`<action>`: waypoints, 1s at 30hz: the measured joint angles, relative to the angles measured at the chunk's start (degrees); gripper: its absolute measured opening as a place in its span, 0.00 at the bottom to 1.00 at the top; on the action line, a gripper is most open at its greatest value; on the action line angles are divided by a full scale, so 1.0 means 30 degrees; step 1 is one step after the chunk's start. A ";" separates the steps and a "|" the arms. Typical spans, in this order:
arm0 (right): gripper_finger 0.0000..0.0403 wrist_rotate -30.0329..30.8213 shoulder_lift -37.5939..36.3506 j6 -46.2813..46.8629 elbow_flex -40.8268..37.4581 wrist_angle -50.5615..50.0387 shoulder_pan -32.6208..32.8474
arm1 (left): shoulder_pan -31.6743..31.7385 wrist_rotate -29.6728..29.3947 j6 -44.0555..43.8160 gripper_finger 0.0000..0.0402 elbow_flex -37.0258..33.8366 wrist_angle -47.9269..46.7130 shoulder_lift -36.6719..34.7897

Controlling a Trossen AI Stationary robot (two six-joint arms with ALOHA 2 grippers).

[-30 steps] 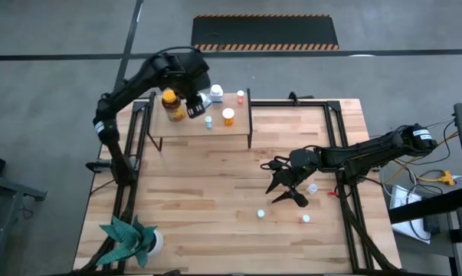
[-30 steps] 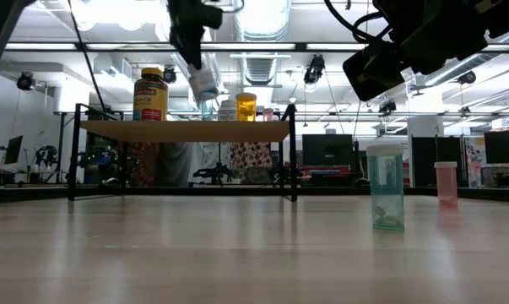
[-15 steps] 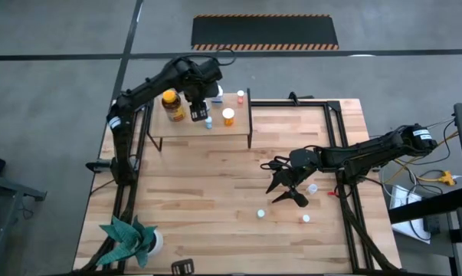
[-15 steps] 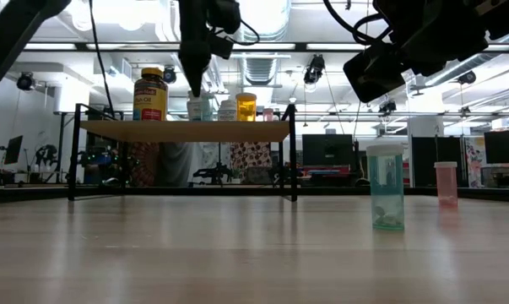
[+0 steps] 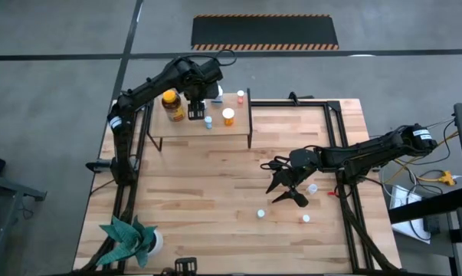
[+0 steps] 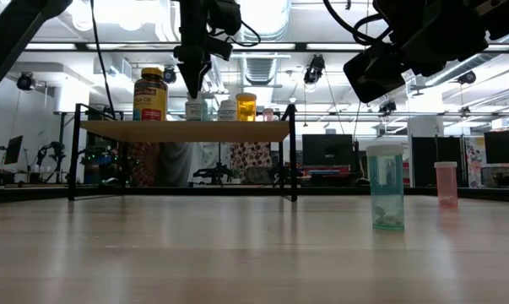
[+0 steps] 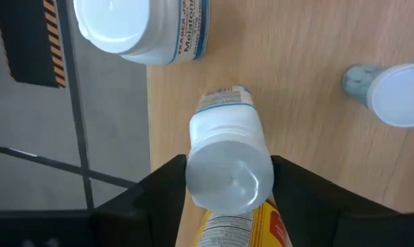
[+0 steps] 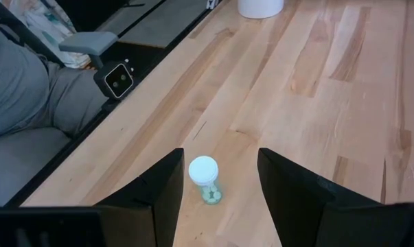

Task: Pick and place medicine bottles onto shelf by color
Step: Put the white pill bottle on the shelf

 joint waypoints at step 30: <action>0.44 -0.0001 0.0000 0.0007 0.0000 -0.0058 0.0007 | -0.0403 -0.1013 0.1022 0.48 0.0108 0.0071 -0.0411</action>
